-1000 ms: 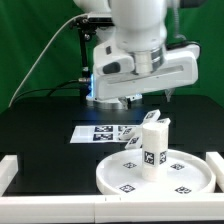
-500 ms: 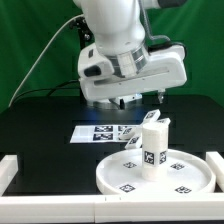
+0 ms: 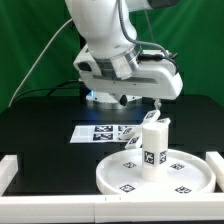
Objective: Assemble round table
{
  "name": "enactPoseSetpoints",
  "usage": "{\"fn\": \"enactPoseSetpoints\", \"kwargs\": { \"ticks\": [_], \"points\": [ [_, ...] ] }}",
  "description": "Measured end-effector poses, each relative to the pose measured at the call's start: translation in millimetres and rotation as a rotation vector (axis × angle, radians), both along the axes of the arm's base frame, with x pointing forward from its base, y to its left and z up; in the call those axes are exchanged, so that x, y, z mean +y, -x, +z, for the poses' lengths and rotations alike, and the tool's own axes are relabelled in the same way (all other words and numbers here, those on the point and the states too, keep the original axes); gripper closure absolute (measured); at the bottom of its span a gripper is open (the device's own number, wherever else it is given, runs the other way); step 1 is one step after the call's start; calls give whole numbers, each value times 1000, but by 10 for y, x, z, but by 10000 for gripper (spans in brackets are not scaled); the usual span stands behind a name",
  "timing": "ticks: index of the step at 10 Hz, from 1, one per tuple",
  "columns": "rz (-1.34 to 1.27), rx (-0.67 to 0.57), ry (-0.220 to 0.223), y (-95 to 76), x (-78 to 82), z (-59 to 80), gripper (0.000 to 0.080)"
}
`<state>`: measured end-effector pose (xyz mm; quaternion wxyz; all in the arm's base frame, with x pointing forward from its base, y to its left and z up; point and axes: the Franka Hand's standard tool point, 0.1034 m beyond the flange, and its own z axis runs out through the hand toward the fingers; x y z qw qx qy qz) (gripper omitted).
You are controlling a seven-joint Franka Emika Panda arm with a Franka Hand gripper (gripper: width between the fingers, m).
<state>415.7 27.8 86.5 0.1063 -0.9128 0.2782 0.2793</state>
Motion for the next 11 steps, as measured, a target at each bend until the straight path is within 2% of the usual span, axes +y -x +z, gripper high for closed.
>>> {"fn": "enactPoseSetpoints", "kwargs": {
  "ticks": [1,2,3,4,6,10,11],
  "points": [
    [0,1,0,2,-1,-3,150],
    [-71,17,19,8,-12,-27,150],
    [-197,46,57,47,-57,-89,150],
    [-299,53,83,51,-32,-151,150],
    [-497,41,76,12,34,-214,150],
    [-477,40,88,41,20,-231,150],
    [-553,20,93,72,-6,-314,150]
  ]
}}
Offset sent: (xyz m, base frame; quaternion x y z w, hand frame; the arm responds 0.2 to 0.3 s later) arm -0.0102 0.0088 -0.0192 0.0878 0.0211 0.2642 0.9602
